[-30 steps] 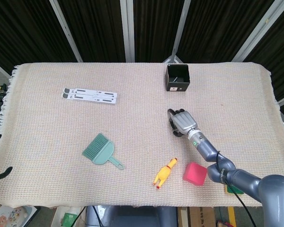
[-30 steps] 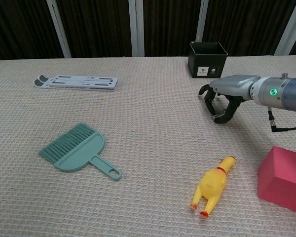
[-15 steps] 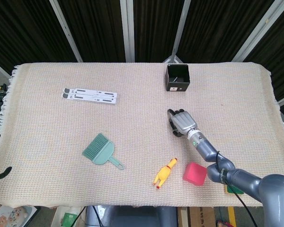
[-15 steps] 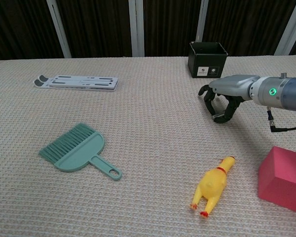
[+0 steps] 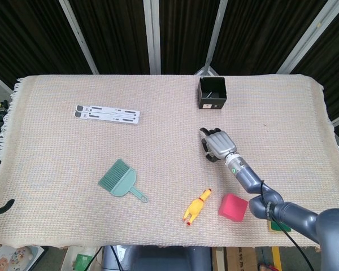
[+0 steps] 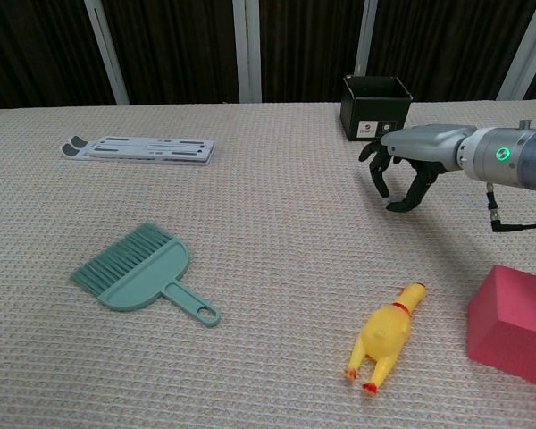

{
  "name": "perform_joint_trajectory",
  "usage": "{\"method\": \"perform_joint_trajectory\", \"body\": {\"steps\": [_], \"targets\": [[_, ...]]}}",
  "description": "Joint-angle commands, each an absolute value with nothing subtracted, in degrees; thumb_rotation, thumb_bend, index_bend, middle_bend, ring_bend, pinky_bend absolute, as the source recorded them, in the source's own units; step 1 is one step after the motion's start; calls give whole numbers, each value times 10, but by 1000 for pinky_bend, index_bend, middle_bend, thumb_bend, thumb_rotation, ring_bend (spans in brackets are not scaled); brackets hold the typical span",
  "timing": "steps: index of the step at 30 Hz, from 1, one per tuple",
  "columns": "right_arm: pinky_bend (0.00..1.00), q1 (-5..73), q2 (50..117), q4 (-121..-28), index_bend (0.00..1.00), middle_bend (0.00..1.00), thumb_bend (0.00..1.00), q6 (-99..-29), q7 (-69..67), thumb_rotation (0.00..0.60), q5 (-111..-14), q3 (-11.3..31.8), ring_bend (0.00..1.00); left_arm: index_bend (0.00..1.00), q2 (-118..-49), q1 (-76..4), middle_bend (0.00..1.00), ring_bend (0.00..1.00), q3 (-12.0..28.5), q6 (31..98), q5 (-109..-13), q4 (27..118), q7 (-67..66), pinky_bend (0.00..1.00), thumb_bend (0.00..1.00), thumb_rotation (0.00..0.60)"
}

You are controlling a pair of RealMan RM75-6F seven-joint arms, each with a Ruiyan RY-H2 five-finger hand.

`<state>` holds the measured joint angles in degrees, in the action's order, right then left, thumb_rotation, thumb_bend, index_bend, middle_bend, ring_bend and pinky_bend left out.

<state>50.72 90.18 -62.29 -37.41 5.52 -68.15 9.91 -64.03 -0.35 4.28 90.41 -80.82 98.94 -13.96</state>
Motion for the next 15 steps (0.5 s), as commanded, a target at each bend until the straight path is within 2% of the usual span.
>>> {"method": "perform_joint_trajectory", "body": {"steps": [1, 15], "targets": [[201, 506, 898, -627, 620, 134, 373, -373, 51, 600, -677, 102, 231, 109, -640, -4, 0, 0, 43, 904, -809, 989, -140, 0, 235, 600], [201, 511, 882, -632, 619, 134, 374, -344, 43, 600, -622, 119, 231, 109, -640, -3, 0, 0, 43, 904, -808, 990, -141, 0, 235, 600]]}}
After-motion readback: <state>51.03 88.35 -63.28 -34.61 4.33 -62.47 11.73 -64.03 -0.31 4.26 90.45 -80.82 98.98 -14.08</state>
